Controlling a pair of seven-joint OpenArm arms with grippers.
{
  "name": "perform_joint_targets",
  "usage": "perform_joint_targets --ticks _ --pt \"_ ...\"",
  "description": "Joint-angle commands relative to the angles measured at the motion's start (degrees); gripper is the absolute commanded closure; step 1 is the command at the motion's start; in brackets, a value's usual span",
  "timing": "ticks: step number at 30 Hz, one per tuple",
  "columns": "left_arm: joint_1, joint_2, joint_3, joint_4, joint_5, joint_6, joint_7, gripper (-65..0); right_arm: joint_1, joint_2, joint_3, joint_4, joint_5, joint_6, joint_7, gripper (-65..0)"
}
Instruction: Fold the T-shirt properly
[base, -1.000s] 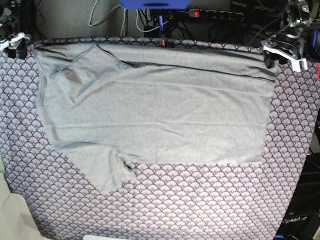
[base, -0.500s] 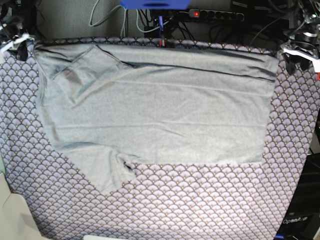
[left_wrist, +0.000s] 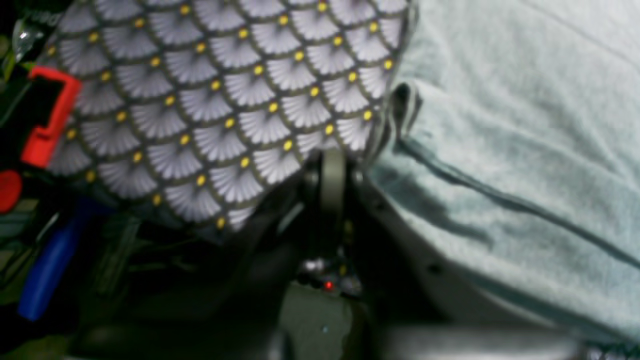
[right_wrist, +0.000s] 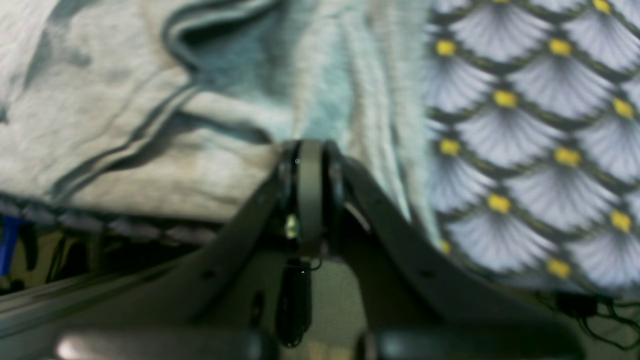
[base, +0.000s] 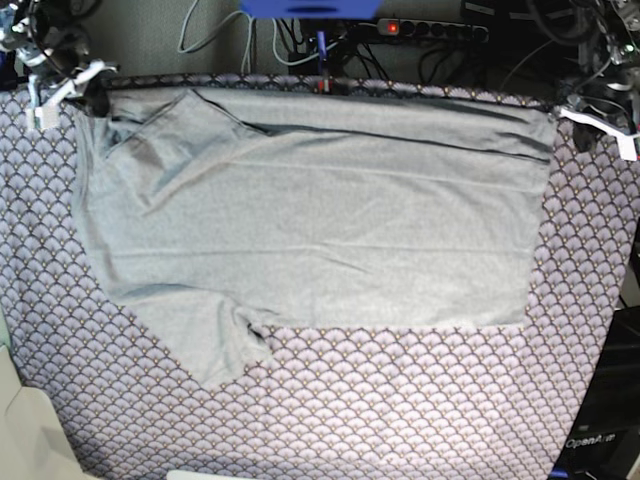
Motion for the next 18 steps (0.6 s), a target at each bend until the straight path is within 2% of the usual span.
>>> perform_joint_targets --ticks 1,5,10,15,18 --pt "0.32 -0.76 -0.47 0.96 -0.46 -0.2 -0.85 0.0 -0.41 0.73 -0.09 0.82 0.66 0.19 0.39 0.0" --pt "0.23 -0.76 -0.47 0.96 -0.46 -0.2 -0.93 0.0 -0.32 0.91 0.35 1.08 -0.05 0.19 0.47 0.0" --pt "0.23 -0.84 -0.56 0.96 -0.46 -0.2 -0.85 0.0 0.82 0.73 4.48 2.22 -5.94 0.19 0.47 0.0" --pt "0.23 -0.93 -0.3 0.96 -0.46 -0.2 -1.02 0.0 1.17 -1.29 8.44 8.2 -11.21 0.19 0.3 0.0" --pt "0.23 -0.93 -0.3 0.96 -0.46 -0.2 -1.02 0.0 0.82 -3.75 8.79 13.04 -14.11 0.19 0.3 0.0"
